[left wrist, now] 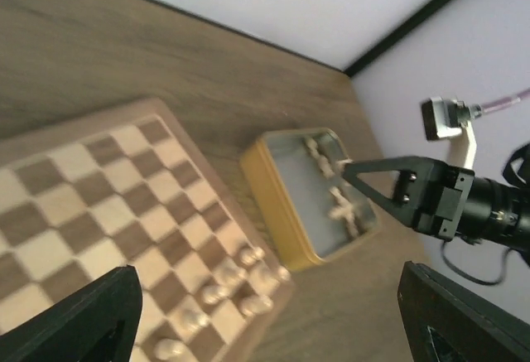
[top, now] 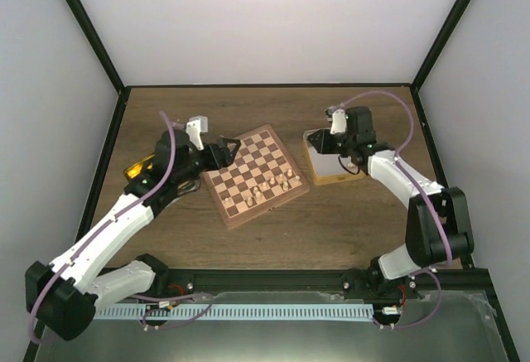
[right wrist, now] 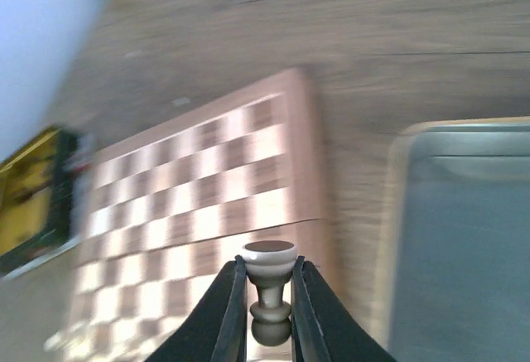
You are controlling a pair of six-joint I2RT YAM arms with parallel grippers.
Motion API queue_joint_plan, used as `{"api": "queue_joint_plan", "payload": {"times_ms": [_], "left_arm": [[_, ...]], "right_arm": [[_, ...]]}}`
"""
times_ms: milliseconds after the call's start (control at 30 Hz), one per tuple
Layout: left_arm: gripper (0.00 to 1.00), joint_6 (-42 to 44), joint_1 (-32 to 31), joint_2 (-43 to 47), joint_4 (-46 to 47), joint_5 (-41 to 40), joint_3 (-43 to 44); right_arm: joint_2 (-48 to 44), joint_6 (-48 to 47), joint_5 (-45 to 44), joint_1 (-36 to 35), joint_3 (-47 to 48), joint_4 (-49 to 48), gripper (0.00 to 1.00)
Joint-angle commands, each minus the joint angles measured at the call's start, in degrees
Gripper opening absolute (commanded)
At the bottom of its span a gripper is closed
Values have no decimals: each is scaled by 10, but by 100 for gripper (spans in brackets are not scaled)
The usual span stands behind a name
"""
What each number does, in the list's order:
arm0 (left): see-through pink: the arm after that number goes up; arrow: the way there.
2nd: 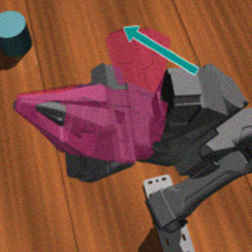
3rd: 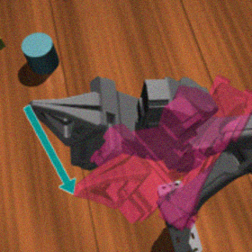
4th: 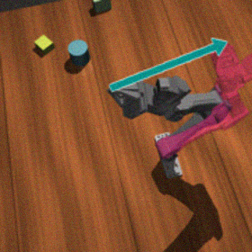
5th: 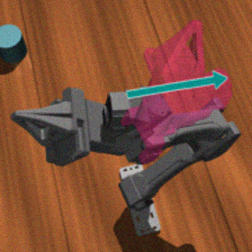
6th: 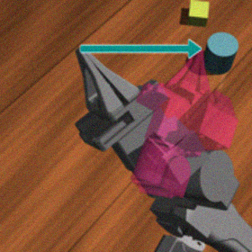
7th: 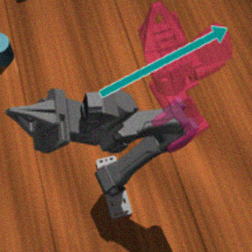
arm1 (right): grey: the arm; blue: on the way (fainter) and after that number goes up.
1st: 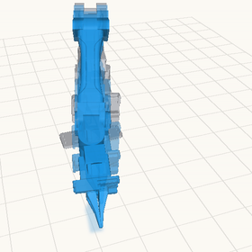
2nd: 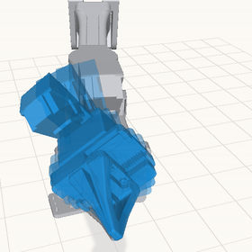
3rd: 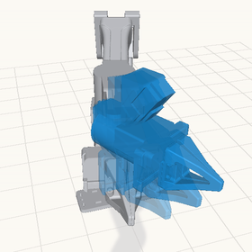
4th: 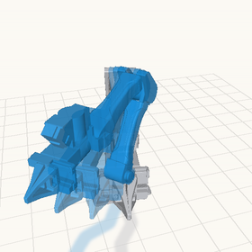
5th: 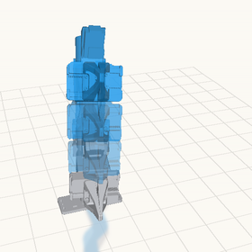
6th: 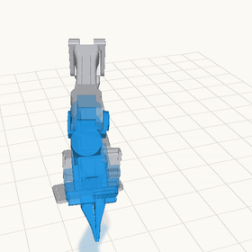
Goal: Set up the chess pieces on the board
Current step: Place the chess piece on the chessboard.
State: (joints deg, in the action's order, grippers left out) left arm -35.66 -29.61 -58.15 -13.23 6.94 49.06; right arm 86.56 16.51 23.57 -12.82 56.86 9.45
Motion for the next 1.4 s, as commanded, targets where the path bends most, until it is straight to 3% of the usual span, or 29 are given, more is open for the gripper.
{"api": "queue_joint_plan", "payload": {"times_ms": [0, 367, 467, 533, 633, 833, 1267, 1367], "left_arm": [[88, -61, 2, -38, 65, 165, 16], [91, -154, 2, -89, 124, 281, 12], [83, -179, 2, -92, 144, 284, 0], [72, -202, 2, -93, 155, 275, -7], [63, -238, 2, -98, 183, 272, -21], [56, -250, 2, -112, 182, 282, -26], [20, -269, 2, -119, 195, 270, -37], [15, -275, 2, -111, 199, 265, -44]], "right_arm": [[-47, -19, 189, -47, -40, -99, 7], [-63, -105, 283, -179, 1, -106, 9], [-48, -112, 286, -187, 18, -97, 9], [-42, -114, 288, -191, 24, -97, 9], [-36, -113, 284, -195, 31, -97, 9], [-28, -109, 270, -200, 40, -100, 9], [-21, -112, 261, -212, 47, -99, 10], [-24, -105, 252, -212, 45, -106, 12]]}}
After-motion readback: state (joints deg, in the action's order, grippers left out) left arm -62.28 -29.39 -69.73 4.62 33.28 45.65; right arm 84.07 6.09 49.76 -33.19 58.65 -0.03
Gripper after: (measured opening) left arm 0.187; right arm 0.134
